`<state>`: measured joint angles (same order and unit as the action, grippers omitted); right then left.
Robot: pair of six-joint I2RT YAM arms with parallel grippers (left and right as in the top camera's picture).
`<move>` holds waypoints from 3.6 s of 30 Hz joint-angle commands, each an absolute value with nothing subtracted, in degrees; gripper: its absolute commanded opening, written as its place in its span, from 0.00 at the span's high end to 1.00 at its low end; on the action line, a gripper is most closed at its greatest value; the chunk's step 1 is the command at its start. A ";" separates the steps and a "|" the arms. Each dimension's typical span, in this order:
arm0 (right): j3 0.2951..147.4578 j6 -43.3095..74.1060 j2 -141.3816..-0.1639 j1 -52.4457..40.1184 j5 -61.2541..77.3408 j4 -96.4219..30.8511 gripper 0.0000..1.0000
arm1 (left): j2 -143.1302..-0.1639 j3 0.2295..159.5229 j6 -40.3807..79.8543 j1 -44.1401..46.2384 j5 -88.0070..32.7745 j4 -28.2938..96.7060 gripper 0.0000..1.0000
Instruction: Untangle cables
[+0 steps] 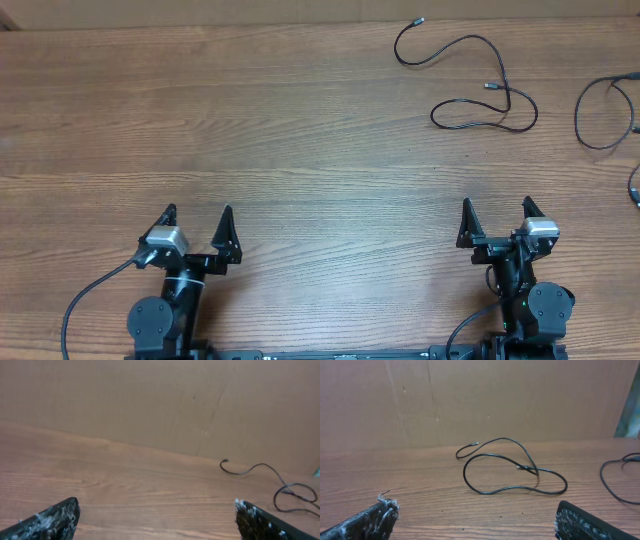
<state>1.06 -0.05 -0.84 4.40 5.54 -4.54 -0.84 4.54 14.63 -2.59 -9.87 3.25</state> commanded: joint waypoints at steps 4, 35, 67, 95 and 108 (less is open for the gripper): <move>0.45 -0.49 -0.16 4.14 5.17 -4.32 0.00 | -0.19 0.32 10.31 -2.22 -9.89 -0.45 0.01; 0.45 -0.49 -0.16 4.14 5.17 -4.32 0.00 | -0.19 0.27 2.13 -1.91 -5.50 4.27 0.00; 0.45 -0.49 -0.16 4.14 5.17 -4.32 0.00 | -0.25 0.27 2.76 0.03 -4.08 4.19 0.01; 0.45 -0.49 -0.16 4.14 5.17 -4.32 0.00 | -0.25 0.27 2.76 0.03 -4.08 4.19 0.00; 0.45 -0.49 -0.16 4.14 5.17 -4.32 0.00 | -0.25 0.27 2.76 0.03 -4.08 4.19 0.00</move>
<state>1.06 -0.05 -0.84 4.40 5.54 -4.54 -0.84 0.62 2.98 -0.30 -4.05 4.27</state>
